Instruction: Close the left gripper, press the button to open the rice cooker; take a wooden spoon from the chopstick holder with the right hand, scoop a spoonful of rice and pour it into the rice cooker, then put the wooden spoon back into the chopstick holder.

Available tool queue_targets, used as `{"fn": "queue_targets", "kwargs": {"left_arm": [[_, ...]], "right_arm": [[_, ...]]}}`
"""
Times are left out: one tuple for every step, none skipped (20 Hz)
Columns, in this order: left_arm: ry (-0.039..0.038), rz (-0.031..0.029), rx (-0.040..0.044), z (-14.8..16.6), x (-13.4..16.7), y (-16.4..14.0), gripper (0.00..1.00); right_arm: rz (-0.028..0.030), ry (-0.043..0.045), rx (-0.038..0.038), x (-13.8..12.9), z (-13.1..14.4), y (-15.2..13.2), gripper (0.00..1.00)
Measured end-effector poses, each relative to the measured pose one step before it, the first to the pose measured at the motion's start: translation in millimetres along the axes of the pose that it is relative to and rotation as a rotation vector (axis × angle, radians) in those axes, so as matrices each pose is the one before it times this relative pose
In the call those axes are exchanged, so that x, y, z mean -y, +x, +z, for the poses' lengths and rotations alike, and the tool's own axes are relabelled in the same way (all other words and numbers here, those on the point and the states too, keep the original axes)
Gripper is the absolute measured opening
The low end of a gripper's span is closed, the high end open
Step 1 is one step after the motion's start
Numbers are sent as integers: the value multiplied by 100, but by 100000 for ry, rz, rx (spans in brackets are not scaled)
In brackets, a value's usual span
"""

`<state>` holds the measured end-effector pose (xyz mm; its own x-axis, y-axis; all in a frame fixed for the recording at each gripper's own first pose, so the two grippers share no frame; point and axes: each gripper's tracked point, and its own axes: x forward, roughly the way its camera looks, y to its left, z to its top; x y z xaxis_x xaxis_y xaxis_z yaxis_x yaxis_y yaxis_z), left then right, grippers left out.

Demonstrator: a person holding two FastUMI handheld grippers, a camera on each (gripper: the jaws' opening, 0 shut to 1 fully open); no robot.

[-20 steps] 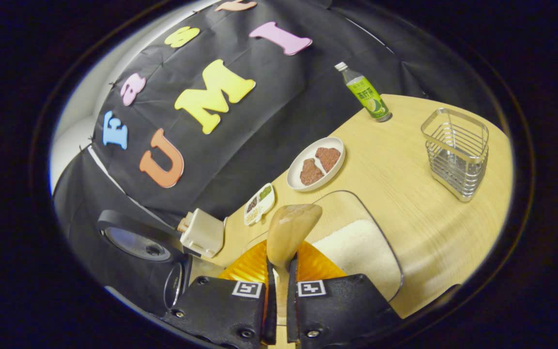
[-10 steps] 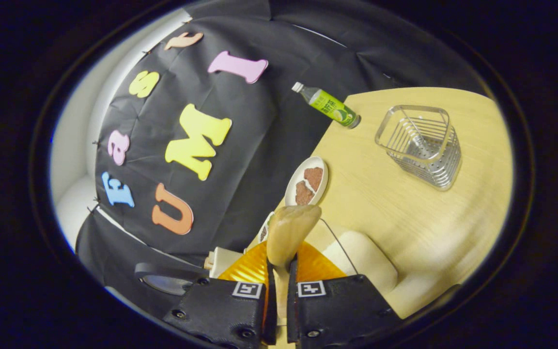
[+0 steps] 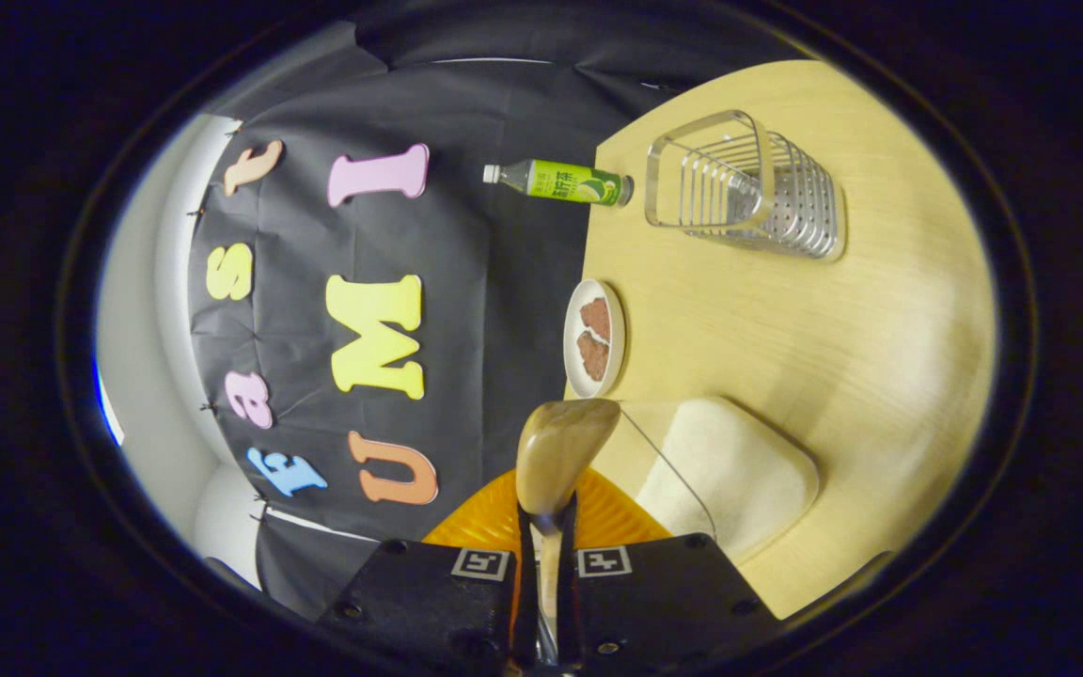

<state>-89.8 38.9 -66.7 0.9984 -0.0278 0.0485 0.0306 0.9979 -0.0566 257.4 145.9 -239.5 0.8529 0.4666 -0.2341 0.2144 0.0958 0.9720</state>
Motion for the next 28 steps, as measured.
{"fn": "queue_targets", "kwargs": {"left_arm": [[415,573,-29,111,-376,-61,96],[89,446,100,-29,-340,-203,96],[-144,153,48,125,-395,-116,96],[-342,125,-97,7,-291,-74,96],[-388,85,-21,-44,-438,-156,96],[-372,-78,66,82,-292,-218,96],[-283,-587,-23,-125,-179,-240,96],[-236,-544,-370,-56,-80,-132,96],[-120,111,-128,24,-309,-30,96],[223,171,45,-105,-422,-126,96],[237,240,329,-32,-395,-383,96],[194,2,243,42,-260,-264,96],[118,-34,61,95,-327,-25,96],[204,-27,49,-73,-268,-120,96],[368,32,-14,-122,-254,-295,96],[305,262,-143,-186,-267,-170,96],[367,248,-417,-195,-413,-140,96],[497,300,-287,-242,-338,-13,96],[550,355,-254,13,-216,-92,96],[512,568,-394,-203,-366,37,96],[289,591,-412,-312,-434,-93,96],[140,654,-588,-105,-321,-78,96],[-12,831,-773,-252,-445,-49,96],[-427,700,-403,-220,-421,-275,96],[-843,404,261,-26,-378,-167,96],[-1071,451,701,170,-347,-208,96],[-1162,207,461,73,-436,-153,96],[-984,-249,-169,-54,-365,-299,96]], "right_arm": [[1247,2183,-1156,-308,-425,-122,13],[754,1632,-521,-368,-376,141,13],[227,660,-197,-266,-153,74,12],[238,274,70,-320,-189,-136,13],[354,-75,-189,-356,-484,30,13],[553,-251,-558,-432,-604,-28,13],[1076,-340,-623,-670,-681,15,13],[1032,-1036,-649,-737,-612,-33,13],[608,-1920,-1068,-685,-989,-5,13],[261,-1949,-959,-602,-931,-5,12],[184,-1658,-664,-544,-938,174,11],[442,-1423,-1022,-670,-1059,107,11],[417,-823,-675,-545,-956,311,10],[297,-709,-660,-513,-1008,257,10],[54,-1300,-630,-330,-945,411,10],[14,-1721,-182,-363,-924,440,10],[-5,-2164,-329,-374,-938,537,10],[-74,-1804,-481,-328,-1027,508,10],[385,-2206,-1200,-523,-1203,431,10],[548,-2040,-1099,-449,-1080,464,10],[343,-1665,-1362,-553,-1175,564,10],[-275,-741,-1976,-319,-1193,509,10],[-46,-540,-1486,-338,-1020,567,10],[-246,-1369,-982,-439,-813,518,10],[-798,-2248,-369,-296,-728,649,10],[-799,-3348,-433,-389,-908,645,10],[-1065,-4000,-488,-372,-789,576,10],[-761,-4730,-809,-493,-880,527,10]]}}
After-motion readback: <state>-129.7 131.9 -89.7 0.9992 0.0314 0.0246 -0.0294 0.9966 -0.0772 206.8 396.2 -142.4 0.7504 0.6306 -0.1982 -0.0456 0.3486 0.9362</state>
